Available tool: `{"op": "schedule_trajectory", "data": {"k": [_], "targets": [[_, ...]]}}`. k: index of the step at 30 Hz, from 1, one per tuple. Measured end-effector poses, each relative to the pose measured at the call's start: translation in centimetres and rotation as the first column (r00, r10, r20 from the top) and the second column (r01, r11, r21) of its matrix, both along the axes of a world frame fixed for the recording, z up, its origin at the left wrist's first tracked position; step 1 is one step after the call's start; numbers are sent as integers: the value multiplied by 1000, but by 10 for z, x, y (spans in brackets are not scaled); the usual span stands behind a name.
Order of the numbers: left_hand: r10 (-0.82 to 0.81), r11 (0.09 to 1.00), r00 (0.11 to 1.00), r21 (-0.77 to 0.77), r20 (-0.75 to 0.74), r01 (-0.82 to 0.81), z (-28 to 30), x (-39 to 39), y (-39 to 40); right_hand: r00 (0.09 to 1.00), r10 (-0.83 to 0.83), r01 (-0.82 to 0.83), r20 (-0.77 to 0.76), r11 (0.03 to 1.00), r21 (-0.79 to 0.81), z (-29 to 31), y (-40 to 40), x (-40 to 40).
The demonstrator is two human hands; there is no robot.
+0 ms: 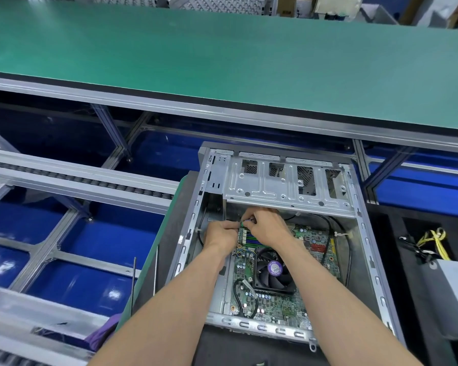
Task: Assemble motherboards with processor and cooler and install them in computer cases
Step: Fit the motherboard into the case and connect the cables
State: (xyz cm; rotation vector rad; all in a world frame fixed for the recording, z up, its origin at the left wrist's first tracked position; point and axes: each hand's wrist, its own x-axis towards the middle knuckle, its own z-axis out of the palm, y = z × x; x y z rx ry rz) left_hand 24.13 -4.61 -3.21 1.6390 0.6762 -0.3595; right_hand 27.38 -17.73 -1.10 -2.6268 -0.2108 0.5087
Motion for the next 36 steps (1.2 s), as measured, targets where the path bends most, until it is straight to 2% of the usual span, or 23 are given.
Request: {"op": "schedule_trajectory", "data": {"k": [10,32,36], "targets": [[14,999,1000,-46,9,-13,-5,2,1,1000,18,-18,22,1000,2,-1,2,0],[25,1000,999,2,-35,-25,8,-2,-2,1000,18,-18,-4,999,-39,-5,8,2],[12,995,1000,97,-23,-9,13,-5,-4,1000,-1,0,-17,999,-32,-6,9,3]]}}
